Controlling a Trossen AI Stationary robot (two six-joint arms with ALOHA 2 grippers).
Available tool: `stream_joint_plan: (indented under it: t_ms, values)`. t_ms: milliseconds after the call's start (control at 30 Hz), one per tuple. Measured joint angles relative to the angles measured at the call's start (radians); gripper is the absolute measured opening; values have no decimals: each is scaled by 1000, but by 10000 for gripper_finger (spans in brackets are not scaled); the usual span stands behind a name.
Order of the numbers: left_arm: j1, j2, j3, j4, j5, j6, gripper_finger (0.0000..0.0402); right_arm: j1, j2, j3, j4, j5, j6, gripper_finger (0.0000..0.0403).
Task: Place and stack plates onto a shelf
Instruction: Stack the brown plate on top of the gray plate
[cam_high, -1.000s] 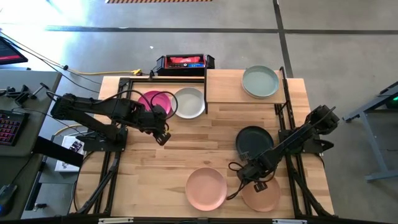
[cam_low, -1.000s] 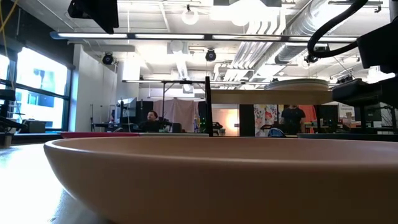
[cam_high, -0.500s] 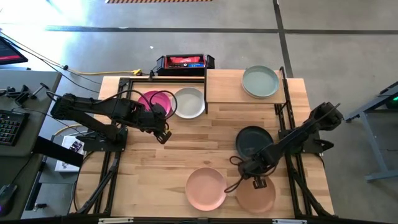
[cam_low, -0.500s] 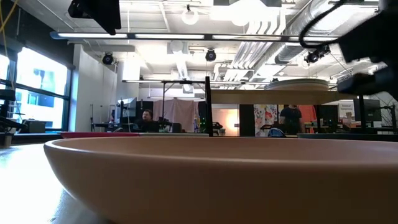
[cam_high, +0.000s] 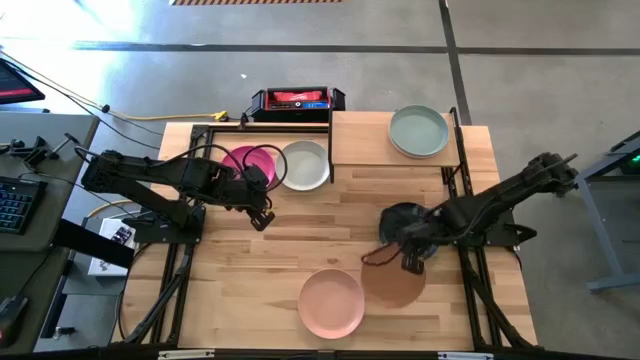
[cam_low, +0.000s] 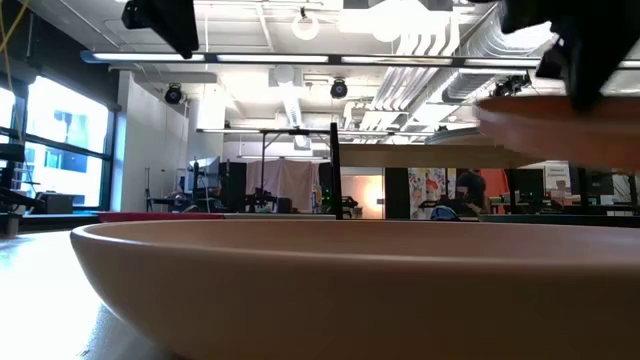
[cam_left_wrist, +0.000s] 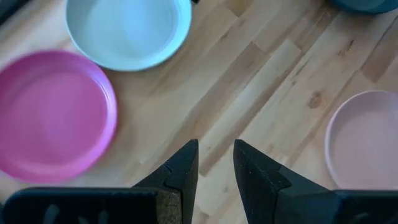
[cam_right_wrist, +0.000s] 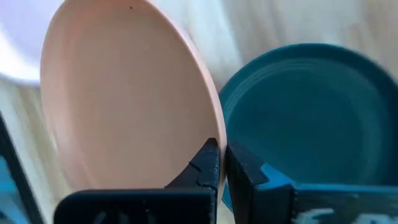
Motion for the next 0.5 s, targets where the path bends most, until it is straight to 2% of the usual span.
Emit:
stream_joint_plan:
  t_ms: [267,500]
  values:
    - [0,0,0,1,-97,172,90,-166,-88,144,-165,111,114,0]
    - [0,0,0,1,-181,310,90,-396,-117,292,-327,214,140,0]
